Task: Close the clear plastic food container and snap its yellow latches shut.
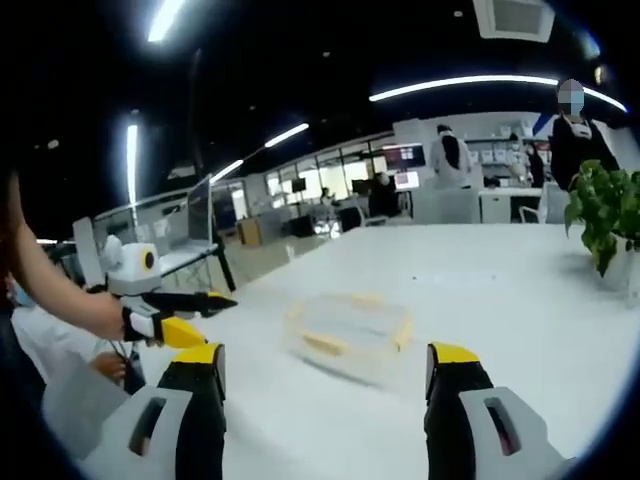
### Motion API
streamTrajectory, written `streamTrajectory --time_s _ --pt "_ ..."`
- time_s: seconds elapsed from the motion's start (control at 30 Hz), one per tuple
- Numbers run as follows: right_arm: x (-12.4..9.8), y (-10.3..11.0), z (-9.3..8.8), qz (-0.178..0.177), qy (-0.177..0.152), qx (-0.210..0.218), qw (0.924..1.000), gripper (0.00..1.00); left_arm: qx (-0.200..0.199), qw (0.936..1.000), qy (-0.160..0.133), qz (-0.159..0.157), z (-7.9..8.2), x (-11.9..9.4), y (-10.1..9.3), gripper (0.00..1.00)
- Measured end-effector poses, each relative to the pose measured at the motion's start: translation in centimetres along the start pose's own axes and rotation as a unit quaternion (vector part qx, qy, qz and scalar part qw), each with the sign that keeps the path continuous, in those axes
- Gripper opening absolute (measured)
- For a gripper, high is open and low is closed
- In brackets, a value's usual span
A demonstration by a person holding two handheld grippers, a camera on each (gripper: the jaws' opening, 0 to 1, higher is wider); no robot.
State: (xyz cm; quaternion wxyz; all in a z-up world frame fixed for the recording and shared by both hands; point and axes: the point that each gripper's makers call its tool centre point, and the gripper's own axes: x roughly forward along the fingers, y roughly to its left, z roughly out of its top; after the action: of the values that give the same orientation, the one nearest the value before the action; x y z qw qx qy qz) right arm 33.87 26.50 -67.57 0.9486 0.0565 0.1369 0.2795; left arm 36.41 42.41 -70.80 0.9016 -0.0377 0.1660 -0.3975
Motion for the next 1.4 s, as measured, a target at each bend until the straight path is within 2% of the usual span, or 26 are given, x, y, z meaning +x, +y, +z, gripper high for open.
streamTrajectory --time_s 0.13,0.37,0.8,0.93,1.03,1.27,1.4 --pt "-1.1 0.5 0.6 0.004 -0.006 0.004 1.0 0.81 0.001 1.0 -0.005 -0.002 0.2 -0.5 -0.6 0.89" --pt "-2.3 2.0 -0.5 0.013 0.005 -0.009 0.9999 0.8 -0.006 1.0 -0.007 0.001 -0.4 -1.7 -1.0 0.89" --pt "-4.4 2.3 -2.3 0.003 0.005 -0.009 0.9999 0.81 0.001 1.0 -0.003 0.005 -1.1 -4.2 -2.6 0.89" --pt "-5.1 2.0 -2.6 -0.002 0.009 -0.012 0.9999 0.81 0.001 0.9999 -0.008 0.007 -0.8 -4.6 -3.0 0.89" --pt "-5.6 1.6 -2.3 -0.01 0.0 -0.007 0.9999 0.81 0.004 1.0 -0.007 0.004 -1.1 -4.8 -3.7 0.89" --pt "-5.8 1.8 -2.2 -0.014 -0.006 -0.012 0.9998 0.81 0.002 1.0 0.0 0.005 -1.9 -5.5 -4.3 0.88" --pt "-5.7 1.8 -2.8 -0.014 0.0 -0.018 0.9998 0.81 0.007 0.9999 0.001 0.009 -1.7 -5.9 -4.3 0.87"
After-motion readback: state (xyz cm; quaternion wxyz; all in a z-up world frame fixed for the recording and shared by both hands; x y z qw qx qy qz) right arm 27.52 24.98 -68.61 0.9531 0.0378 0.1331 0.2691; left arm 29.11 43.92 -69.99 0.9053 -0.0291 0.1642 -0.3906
